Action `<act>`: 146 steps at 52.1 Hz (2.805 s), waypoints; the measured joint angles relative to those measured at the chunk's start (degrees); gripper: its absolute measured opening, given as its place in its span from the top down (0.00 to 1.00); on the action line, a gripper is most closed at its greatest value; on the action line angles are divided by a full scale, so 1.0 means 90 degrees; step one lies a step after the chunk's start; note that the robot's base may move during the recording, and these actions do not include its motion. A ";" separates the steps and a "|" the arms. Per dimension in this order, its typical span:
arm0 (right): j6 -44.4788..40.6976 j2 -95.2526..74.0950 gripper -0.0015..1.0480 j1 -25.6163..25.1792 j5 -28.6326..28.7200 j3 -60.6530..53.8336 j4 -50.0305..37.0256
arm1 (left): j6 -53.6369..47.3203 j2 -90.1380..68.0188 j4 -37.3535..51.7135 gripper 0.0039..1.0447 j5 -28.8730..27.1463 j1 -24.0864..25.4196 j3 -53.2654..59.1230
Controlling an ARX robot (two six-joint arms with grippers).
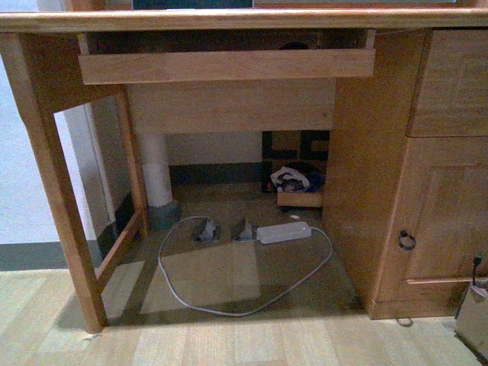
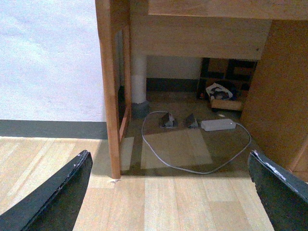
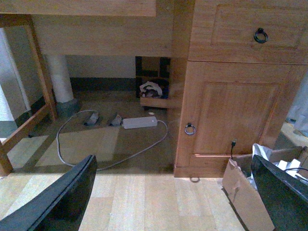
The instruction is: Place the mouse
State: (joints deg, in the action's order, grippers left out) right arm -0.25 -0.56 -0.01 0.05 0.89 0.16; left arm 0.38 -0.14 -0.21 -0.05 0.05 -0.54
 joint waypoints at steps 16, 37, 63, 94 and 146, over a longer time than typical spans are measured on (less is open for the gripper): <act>0.0000 0.0000 0.06 0.0000 0.0000 0.0000 0.0000 | 0.0000 0.0000 0.0000 0.06 0.0000 0.0000 0.0000; 0.0000 0.0000 0.06 0.0000 0.0000 0.0000 -0.0002 | 0.0000 0.0000 0.0010 0.06 -0.0002 0.0000 0.0000; 0.0000 0.0000 0.06 -0.0002 -0.0002 0.0000 -0.0002 | 0.0000 0.0000 0.0005 0.06 -0.0002 0.0000 0.0000; -0.0002 0.0000 0.06 -0.0002 -0.0002 0.0000 0.0015 | 0.0002 -0.0002 -0.0010 0.06 -0.0005 0.0000 0.0000; 0.0000 0.0000 0.06 0.0000 -0.0002 0.0000 0.0000 | 0.0015 -0.0032 0.0078 0.06 -0.0007 -0.0007 -0.0002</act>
State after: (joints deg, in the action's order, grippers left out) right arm -0.25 -0.56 -0.01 0.03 0.89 0.16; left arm 0.51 -0.43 0.49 -0.12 -0.01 -0.56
